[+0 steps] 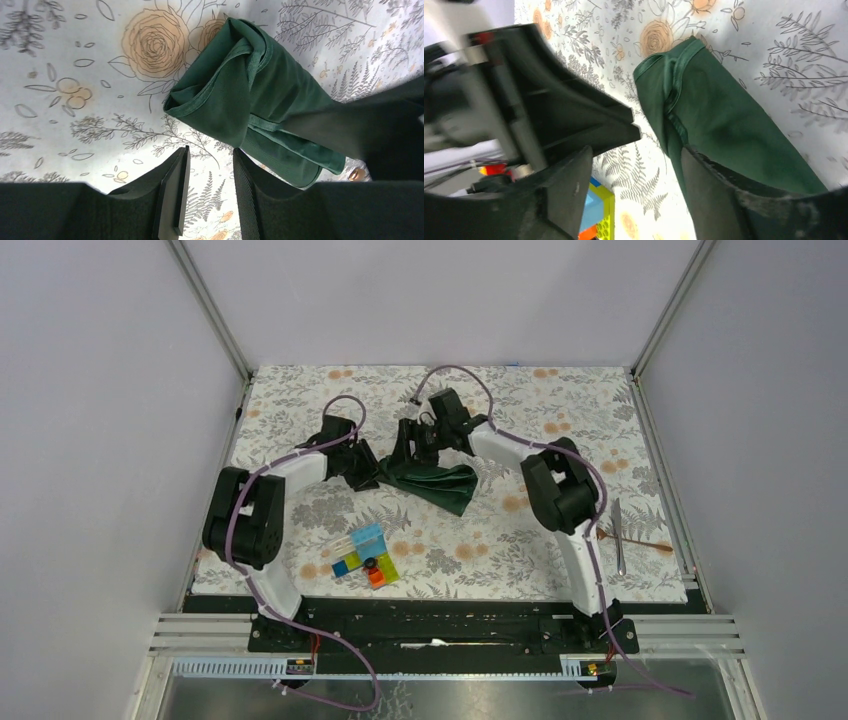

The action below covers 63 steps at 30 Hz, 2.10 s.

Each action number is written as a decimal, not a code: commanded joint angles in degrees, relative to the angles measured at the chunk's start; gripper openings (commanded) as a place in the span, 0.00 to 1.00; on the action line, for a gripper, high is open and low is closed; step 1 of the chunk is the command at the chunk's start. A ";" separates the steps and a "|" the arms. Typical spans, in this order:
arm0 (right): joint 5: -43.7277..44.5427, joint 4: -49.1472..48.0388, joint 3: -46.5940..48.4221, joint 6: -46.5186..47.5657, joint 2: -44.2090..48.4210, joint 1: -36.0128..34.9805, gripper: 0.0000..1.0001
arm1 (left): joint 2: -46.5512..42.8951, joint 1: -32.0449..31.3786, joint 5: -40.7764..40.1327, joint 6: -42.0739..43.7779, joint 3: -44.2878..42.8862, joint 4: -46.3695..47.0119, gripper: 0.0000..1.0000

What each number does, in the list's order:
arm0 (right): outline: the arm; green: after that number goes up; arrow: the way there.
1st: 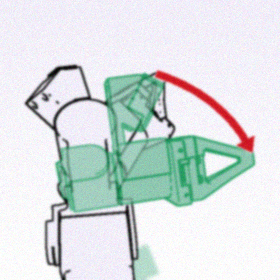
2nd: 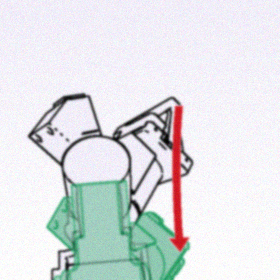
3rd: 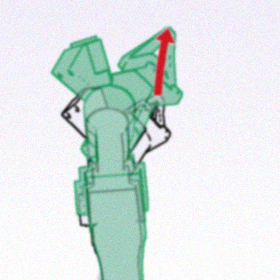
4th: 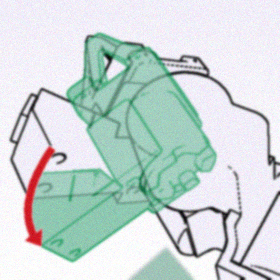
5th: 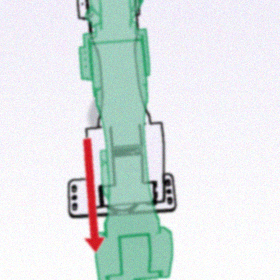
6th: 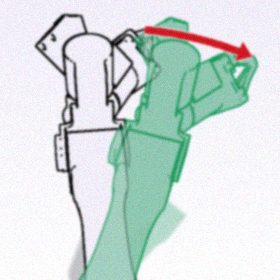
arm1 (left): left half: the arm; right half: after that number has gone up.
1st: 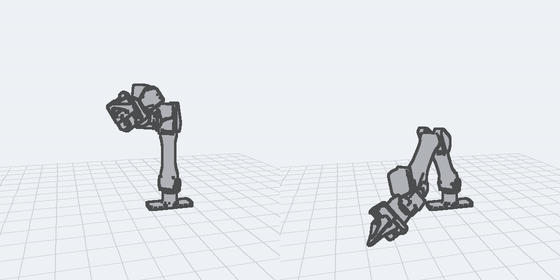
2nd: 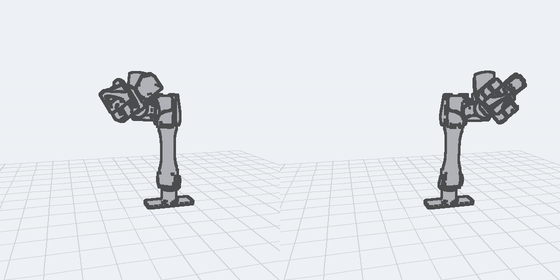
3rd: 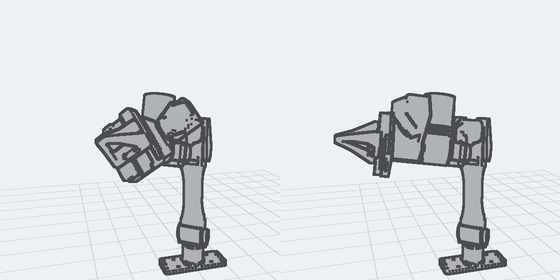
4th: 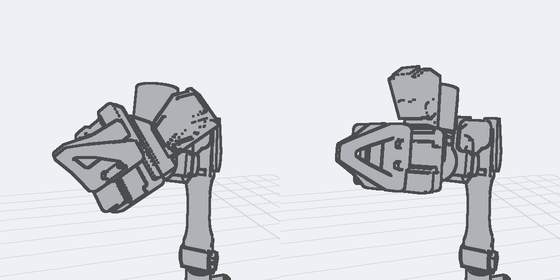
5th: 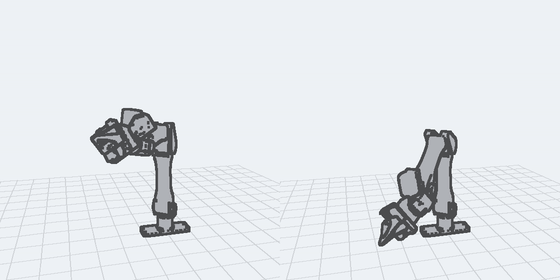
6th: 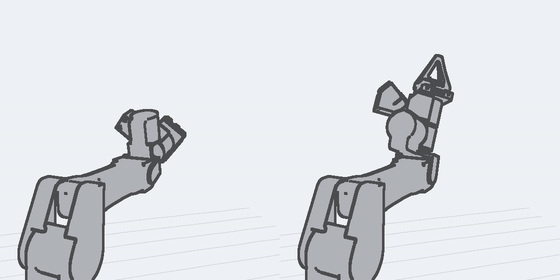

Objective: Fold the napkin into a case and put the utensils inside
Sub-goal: Grasp the top corner of the smaller rectangle folded napkin from the folded napkin, then smooth out the smaller rectangle-folded napkin at the center of the board.

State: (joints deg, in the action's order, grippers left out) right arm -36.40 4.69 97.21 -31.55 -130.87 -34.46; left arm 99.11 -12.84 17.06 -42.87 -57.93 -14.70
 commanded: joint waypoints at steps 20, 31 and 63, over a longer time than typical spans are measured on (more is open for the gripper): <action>27.55 15.99 -16.82 50.93 23.62 -0.37 0.89 | 11.85 -1.81 -0.97 2.72 -13.82 -3.86 0.43; 22.62 14.69 -13.11 48.50 17.06 1.08 1.00 | 8.74 -2.00 0.15 2.79 -10.43 -2.62 0.50; 14.85 13.52 -11.98 44.68 16.84 5.59 0.99 | 3.61 -6.46 7.39 -0.89 -0.91 3.35 0.50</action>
State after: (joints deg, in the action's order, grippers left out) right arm -16.99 17.74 83.72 13.21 -113.27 -28.60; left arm 102.94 -19.05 23.53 -43.44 -57.98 -13.34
